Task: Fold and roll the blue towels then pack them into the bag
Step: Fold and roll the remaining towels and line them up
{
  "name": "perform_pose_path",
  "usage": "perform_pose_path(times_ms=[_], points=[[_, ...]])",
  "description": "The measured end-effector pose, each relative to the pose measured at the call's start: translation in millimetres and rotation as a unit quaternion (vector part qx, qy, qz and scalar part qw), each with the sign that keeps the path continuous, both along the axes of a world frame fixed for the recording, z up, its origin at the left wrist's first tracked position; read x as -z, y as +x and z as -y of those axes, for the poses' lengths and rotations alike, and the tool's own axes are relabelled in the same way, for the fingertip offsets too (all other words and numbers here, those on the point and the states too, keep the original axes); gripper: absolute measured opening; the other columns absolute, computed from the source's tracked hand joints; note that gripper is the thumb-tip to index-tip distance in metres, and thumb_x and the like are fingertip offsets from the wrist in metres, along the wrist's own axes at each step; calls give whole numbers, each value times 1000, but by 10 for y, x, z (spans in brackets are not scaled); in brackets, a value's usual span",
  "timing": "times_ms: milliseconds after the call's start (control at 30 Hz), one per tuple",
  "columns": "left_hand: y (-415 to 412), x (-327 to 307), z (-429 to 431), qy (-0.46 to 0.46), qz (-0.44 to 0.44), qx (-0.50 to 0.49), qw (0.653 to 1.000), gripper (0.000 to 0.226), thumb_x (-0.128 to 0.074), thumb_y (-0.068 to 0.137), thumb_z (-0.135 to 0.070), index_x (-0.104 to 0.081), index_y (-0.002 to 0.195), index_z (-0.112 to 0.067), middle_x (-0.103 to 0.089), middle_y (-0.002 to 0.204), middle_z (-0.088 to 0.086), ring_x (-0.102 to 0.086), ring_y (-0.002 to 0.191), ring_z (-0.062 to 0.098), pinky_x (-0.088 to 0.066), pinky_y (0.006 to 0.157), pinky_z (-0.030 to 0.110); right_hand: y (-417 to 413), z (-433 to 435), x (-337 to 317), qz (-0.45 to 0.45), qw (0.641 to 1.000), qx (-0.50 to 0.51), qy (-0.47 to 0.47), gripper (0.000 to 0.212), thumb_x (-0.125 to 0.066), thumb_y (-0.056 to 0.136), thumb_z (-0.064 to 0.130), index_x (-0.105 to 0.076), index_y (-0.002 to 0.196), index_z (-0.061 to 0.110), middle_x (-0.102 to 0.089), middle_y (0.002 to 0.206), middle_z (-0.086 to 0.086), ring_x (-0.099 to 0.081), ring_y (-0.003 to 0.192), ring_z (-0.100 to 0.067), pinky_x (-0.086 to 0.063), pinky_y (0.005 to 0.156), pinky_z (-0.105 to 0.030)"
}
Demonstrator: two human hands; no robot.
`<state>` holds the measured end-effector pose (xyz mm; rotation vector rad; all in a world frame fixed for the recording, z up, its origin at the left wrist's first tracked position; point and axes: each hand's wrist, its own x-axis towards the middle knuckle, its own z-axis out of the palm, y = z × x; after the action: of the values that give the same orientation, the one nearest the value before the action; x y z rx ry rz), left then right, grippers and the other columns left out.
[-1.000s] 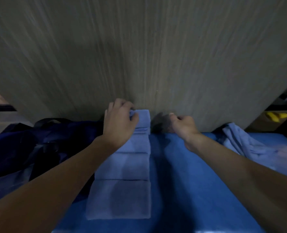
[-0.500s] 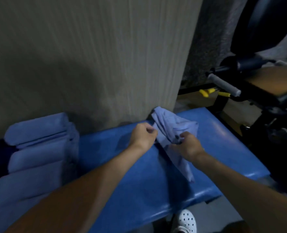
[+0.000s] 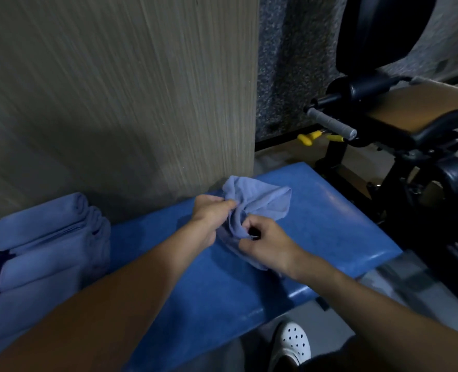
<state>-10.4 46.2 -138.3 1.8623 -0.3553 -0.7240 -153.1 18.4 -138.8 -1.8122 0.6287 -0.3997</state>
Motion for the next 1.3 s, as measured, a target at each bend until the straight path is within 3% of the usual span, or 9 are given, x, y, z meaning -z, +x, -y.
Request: perform_pose_path(times_ms=[133,233,367,467,567,800,1133,1233,1300], points=[[-14,-237,-253,-48,49,6,998,13,-57,85,-11,-63,86,0,-56,72,5,-52,67,14,-43,57,24,-136,-94,-112,37,989,53,133,14,-65,90,18,-54,84,12,-57,74,1,-54,69,-6,-43,61,-11],[-45,-504,-507,-100,45,22,994,22,-59,82,-18,-66,95,-1,-61,80,9,-56,76,20,-48,68,35,-126,-144,-217,48,979,174,99,10,-60,93,15,-52,97,10,-56,80,-2,-53,70,-12,-39,53,-5],[-153,-952,-822,-159,67,67,983,16,-54,96,-11,-65,98,0,-66,86,15,-62,78,20,-52,75,36,-110,-317,-457,69,988,122,67,34,-70,87,14,-49,114,18,-55,92,9,-55,80,-1,-43,61,-2],[-206,-1255,-1033,-177,110,91,974,18,-55,97,-15,-64,99,0,-65,82,10,-60,73,16,-50,66,30,-76,-445,-632,74,982,169,26,31,-69,86,19,-44,105,20,-58,93,4,-59,81,-10,-52,72,-20],[-221,-1507,-1242,-187,123,73,972,19,-54,95,-19,-63,94,-3,-61,79,9,-56,72,17,-47,64,31,-35,-436,-786,76,938,288,179,22,-57,84,28,-42,95,16,-49,85,-5,-50,75,-24,-44,60,-32],[-183,-1676,-1679,-215,43,55,974,31,-47,89,-22,-73,73,-15,-71,88,16,-67,88,29,-53,86,45,-149,-688,-585,-48,858,149,489,15,-57,89,25,-53,77,16,-53,74,-6,-49,75,-15,-43,71,-29],[71,-1413,-2206,-142,-248,-16,958,19,-37,72,-4,-55,74,-3,-53,75,11,-56,70,23,-51,71,30,-211,-700,-889,112,865,132,471,39,-32,93,6,-59,65,1,-60,61,-14,-56,66,-23,-44,63,-31],[138,-1304,-2262,-118,-261,-20,958,41,-38,90,-20,-58,60,-1,-59,67,14,-60,66,25,-47,72,35,-232,-634,-981,145,884,155,418,23,-36,92,2,-53,75,3,-56,75,-13,-56,71,-26,-47,66,-36],[136,-1255,-2261,-97,-273,-4,957,45,-47,94,-33,-66,83,6,-68,86,20,-64,84,30,-50,79,40,-255,-562,-1042,143,902,159,374,18,-39,90,1,-56,83,1,-58,86,-16,-59,80,-29,-49,68,-37]])
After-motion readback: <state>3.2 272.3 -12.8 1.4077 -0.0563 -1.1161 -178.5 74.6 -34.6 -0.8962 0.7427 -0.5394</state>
